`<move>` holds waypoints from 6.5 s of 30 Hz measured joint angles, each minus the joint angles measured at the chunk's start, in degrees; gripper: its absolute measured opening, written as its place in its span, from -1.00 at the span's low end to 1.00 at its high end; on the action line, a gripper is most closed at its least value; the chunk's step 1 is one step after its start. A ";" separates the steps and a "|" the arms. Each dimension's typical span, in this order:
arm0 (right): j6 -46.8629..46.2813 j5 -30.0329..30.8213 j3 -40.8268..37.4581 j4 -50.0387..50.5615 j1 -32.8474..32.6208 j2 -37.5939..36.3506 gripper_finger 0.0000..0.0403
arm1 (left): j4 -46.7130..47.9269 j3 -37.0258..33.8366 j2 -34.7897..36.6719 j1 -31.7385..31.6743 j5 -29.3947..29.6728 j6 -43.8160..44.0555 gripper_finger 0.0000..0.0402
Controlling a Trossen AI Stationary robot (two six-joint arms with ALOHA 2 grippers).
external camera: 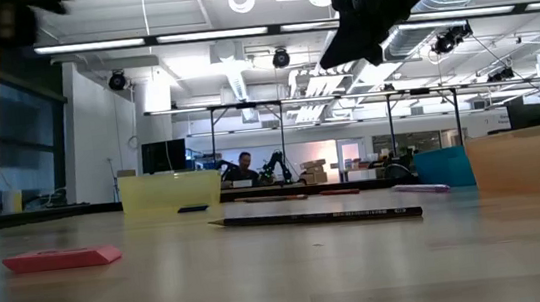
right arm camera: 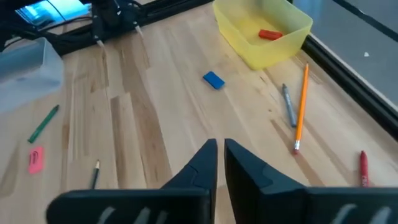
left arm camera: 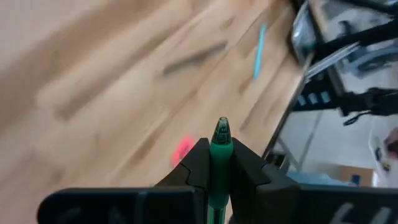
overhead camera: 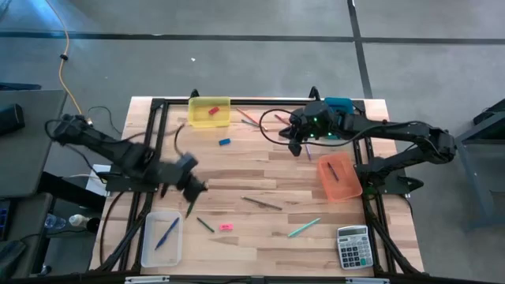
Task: Sort crayons/erasers/pens/pencils in bins
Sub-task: Put the green pen into the white bin, then put the red crayon into the orange bin
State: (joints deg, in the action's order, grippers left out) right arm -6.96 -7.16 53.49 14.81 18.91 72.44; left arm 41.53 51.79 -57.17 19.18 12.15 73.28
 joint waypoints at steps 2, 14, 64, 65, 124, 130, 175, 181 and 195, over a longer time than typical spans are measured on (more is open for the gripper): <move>0.81 -0.22 0.00 -0.05 0.58 0.00 -0.95 | 3.63 0.00 -0.27 6.76 3.66 7.26 -0.92; 0.96 0.83 0.00 -0.92 1.01 0.02 -1.00 | 25.98 -2.75 -8.24 30.55 6.40 34.63 -0.93; 3.83 1.32 0.00 -4.18 1.10 0.04 -1.00 | -0.98 -5.87 -6.63 32.62 16.03 16.94 -0.55; 4.16 0.49 0.00 -4.23 1.10 0.04 -1.00 | -1.17 -5.86 -5.54 31.15 16.94 14.20 -0.60; -8.84 0.98 -16.48 -26.06 -0.47 -4.37 -1.00 | -82.79 -19.10 -28.98 -34.75 -8.64 -51.27 -1.00; -10.93 14.13 -12.35 -10.40 -5.70 -12.25 -1.00 | -87.95 -24.43 -27.86 -35.27 -10.29 -47.96 -1.00; -30.27 11.18 2.49 16.29 6.50 5.53 -0.22 | -72.51 -25.73 -12.51 -36.40 -12.73 -52.00 -1.00; -18.79 10.89 14.64 24.06 8.97 14.83 -0.16 | -72.56 -25.73 -12.40 -36.41 -13.23 -51.10 -1.00; 0.47 5.86 34.07 39.27 14.31 30.64 -0.05 | -72.55 -25.73 -12.20 -36.41 -13.23 -50.67 -1.00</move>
State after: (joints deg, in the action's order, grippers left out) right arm -6.49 -1.30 87.56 54.09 33.22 103.09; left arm -31.03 26.06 -69.36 -17.23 -1.08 22.61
